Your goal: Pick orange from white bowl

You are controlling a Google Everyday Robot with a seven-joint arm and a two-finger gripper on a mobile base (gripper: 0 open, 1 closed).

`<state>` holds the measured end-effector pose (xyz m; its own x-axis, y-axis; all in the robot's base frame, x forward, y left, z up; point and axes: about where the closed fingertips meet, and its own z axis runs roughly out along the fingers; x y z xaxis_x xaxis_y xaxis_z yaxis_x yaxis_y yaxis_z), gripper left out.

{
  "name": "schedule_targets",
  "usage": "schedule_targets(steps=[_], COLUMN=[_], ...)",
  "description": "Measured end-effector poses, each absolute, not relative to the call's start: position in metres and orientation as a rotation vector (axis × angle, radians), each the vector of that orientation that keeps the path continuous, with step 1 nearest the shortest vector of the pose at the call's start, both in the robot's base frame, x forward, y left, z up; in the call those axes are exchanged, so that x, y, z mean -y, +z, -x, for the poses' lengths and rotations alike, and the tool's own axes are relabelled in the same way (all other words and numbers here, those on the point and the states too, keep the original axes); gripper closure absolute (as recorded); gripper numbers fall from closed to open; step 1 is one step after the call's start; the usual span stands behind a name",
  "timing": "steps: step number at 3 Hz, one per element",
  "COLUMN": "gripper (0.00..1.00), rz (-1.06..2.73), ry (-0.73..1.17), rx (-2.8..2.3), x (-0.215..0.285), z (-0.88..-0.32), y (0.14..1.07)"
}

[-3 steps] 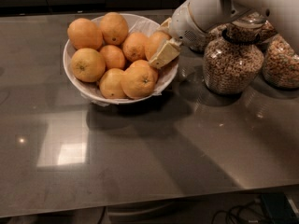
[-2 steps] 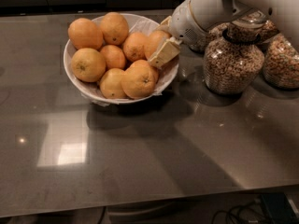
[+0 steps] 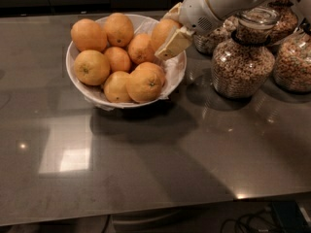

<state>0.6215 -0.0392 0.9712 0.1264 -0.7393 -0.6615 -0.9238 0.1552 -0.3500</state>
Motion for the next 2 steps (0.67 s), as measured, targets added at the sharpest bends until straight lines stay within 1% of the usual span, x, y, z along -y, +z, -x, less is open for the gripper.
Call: schedule_targets(steps=[1,2], gripper=[1.00,1.00], rz=[1.628,1.638], ry=[0.286,0.314], rx=[-1.603,-1.520], x=[0.043,0.036], z=[-0.611,-0.597], y=[0.996,1.018])
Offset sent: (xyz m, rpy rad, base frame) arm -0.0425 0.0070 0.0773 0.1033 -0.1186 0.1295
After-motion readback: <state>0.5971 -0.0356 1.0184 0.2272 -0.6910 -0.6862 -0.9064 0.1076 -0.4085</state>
